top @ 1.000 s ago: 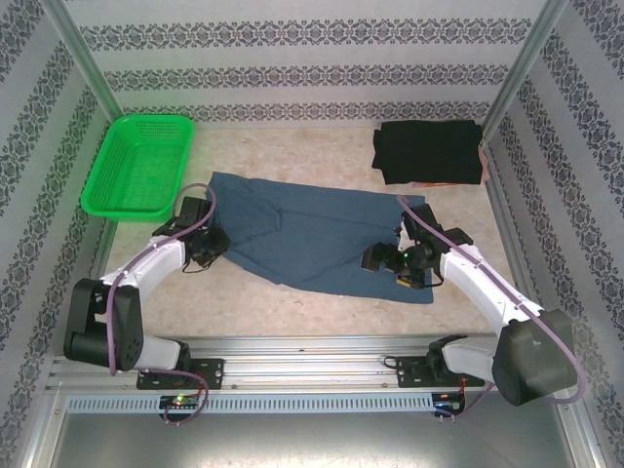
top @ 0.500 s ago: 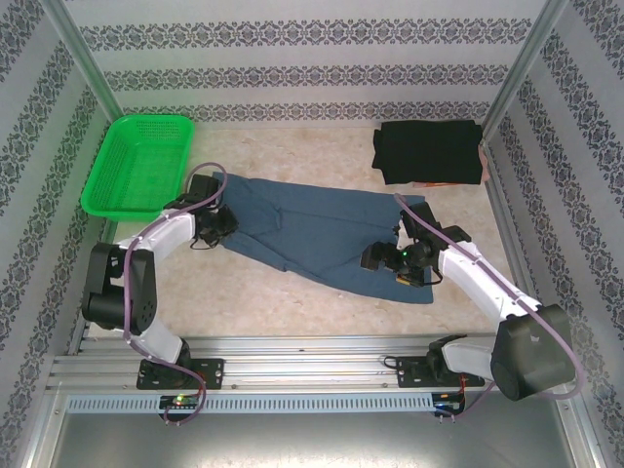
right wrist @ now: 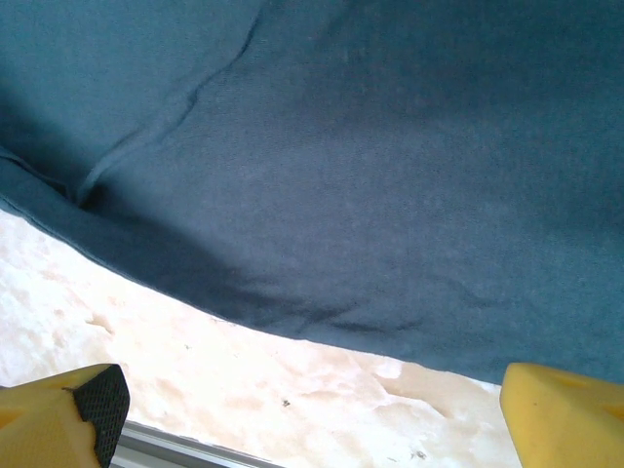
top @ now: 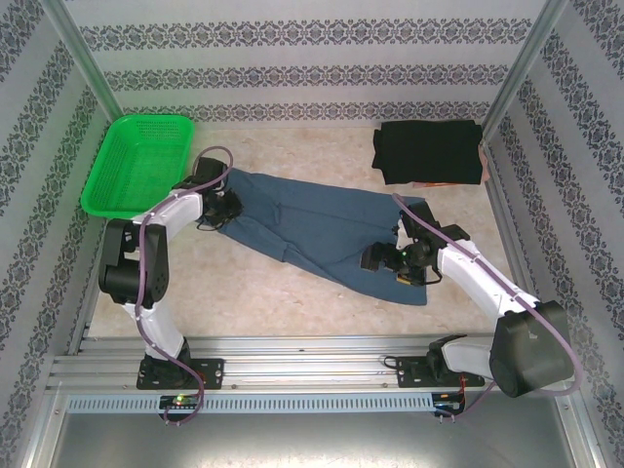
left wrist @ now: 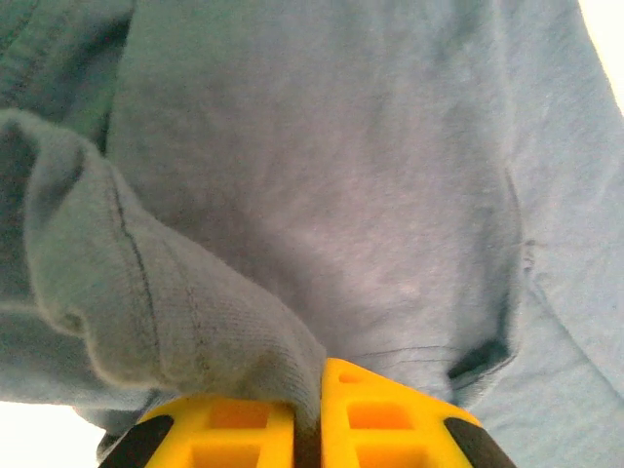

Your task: Fold and stack the t-shirts

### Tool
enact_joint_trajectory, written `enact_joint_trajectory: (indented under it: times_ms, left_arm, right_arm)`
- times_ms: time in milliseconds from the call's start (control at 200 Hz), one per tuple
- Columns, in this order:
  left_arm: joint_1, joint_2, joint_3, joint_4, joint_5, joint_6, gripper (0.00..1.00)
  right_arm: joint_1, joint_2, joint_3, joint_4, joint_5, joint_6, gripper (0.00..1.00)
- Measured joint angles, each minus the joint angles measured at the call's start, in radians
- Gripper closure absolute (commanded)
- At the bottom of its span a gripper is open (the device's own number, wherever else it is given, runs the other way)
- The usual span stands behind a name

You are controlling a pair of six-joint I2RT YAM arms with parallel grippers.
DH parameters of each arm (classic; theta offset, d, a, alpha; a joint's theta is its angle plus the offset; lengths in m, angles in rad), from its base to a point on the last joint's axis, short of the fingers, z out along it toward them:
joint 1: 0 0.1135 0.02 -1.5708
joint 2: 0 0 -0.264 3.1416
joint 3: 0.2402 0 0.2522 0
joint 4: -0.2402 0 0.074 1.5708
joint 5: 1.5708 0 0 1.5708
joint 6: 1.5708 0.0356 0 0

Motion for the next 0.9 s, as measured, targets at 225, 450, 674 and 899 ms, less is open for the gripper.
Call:
enact_joint_trajectory:
  times_ms: [225,450,674,899]
  left_arm:
    - [0.000,0.001,0.052,-0.001,0.027,0.000,0.88]
    - [0.000,0.016,0.084,-0.001,0.027,-0.001,0.88]
    - [0.000,0.072,0.148,-0.003,0.027,-0.002,0.87]
    - [0.000,0.118,0.221,-0.003,0.028,-0.011,0.85]
  right_arm:
    - [-0.013,0.000,0.000,0.000,0.000,-0.007,0.02]
    - [-0.019,0.008,0.000,0.000,0.000,-0.008,0.02]
    - [-0.022,0.015,0.000,0.001,0.000,-0.020,0.02]
    - [-0.026,0.015,-0.001,0.001,0.000,-0.026,0.02]
